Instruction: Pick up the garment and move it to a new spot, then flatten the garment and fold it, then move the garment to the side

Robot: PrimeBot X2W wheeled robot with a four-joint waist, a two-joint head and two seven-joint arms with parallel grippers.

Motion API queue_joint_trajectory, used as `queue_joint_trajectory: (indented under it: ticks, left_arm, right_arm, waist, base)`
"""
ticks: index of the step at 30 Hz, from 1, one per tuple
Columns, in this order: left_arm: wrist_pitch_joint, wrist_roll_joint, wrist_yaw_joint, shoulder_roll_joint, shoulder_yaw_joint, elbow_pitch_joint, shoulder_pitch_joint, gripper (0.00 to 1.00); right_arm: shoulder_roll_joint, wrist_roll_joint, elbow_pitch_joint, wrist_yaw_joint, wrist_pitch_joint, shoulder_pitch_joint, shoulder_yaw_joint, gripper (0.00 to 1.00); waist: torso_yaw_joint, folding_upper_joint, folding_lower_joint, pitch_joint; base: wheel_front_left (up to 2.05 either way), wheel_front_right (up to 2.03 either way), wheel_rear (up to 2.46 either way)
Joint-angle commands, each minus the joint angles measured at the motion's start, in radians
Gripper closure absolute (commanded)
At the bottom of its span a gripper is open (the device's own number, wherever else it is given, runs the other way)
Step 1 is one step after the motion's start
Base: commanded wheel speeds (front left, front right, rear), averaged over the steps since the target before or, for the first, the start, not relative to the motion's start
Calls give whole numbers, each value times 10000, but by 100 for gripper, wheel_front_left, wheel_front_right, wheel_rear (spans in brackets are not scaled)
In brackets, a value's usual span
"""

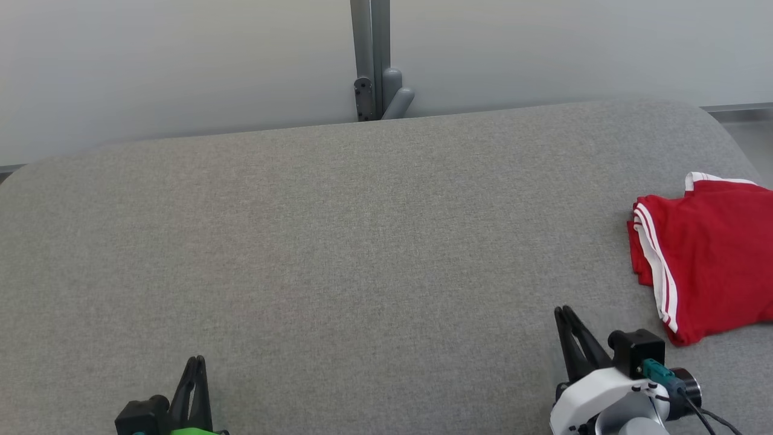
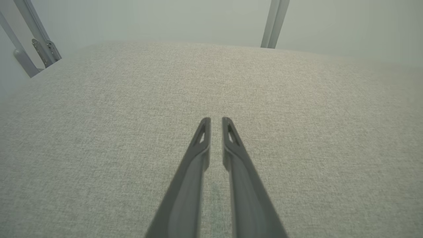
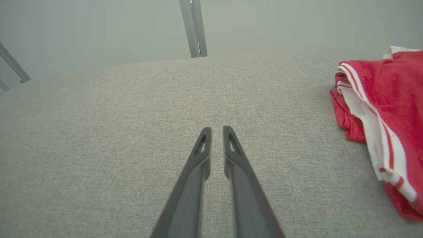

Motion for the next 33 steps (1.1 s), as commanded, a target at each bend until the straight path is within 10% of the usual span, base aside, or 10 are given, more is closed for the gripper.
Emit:
queue_joint_trajectory:
  ticks: [1, 33]
  left_arm:
    - [8, -16, -1, 2, 6, -2, -7, 100]
    - [1417, -5505, -271, 33, 365, -569, -579, 100]
  right_arm:
    - [0, 17, -6, 0, 5, -3, -3, 100]
    - [-31, 5565, -761, -3, 1474, -86, -851, 100]
  waist:
    - [0, 0, 0, 0]
    - [93, 0, 0, -15]
  base:
    - [0, 0, 0]
    - [0, 0, 0]
